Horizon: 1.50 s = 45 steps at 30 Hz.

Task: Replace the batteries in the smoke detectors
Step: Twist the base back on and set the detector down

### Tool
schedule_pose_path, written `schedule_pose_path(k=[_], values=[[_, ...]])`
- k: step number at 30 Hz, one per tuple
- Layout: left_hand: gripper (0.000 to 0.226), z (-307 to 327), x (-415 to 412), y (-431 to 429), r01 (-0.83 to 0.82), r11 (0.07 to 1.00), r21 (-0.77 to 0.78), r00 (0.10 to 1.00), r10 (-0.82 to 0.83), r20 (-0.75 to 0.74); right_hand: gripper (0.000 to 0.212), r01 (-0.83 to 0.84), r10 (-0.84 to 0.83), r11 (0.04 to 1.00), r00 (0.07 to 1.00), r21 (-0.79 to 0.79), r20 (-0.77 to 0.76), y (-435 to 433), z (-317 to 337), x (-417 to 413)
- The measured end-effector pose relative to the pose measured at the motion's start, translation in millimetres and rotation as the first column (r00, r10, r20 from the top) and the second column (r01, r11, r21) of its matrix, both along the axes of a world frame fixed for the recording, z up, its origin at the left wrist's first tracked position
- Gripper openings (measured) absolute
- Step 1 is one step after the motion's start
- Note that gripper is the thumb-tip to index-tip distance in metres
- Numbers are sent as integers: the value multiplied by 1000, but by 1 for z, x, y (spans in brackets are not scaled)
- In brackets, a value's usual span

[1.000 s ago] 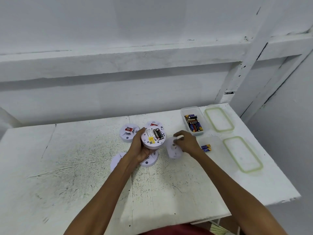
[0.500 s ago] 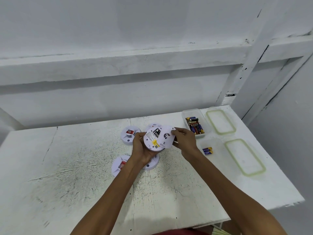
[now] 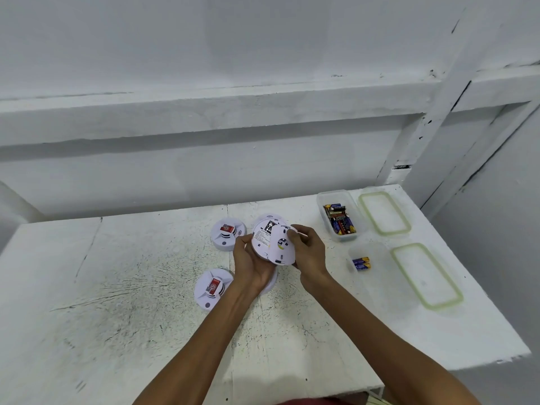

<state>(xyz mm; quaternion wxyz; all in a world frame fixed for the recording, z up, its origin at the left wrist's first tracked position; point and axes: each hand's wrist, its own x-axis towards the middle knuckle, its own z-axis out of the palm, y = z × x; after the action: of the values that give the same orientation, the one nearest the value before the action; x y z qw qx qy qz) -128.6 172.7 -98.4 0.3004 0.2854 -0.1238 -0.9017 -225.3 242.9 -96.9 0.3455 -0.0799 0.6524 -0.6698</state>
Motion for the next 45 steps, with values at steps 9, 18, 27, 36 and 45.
schedule_pose_path(k=[9, 18, 27, 36, 45], values=[[49, -4, -1, 2, 28, 1000, 5, 998, -28, 58, 15, 44, -42, 999, 996, -23, 77, -3, 3, -1], [29, -14, 2, -5, 141, 987, -78, 966, -120, 229, 14, 50, -50, 999, 998, 11, 49, -8, 2, -8], [42, -14, -7, 1, 183, 954, -240, 964, -126, 235, 15, 8, -9, 1000, 1000, -24, -7, -6, 1, 0], [44, -13, -6, -4, 129, 940, -317, 969, -53, 239, 31, -152, 150, 986, 988, -63, -39, 0, -2, -3], [38, -17, -6, -5, 133, 906, -401, 955, -10, 296, 31, -142, 135, 987, 986, -72, -93, 0, -8, 3]])
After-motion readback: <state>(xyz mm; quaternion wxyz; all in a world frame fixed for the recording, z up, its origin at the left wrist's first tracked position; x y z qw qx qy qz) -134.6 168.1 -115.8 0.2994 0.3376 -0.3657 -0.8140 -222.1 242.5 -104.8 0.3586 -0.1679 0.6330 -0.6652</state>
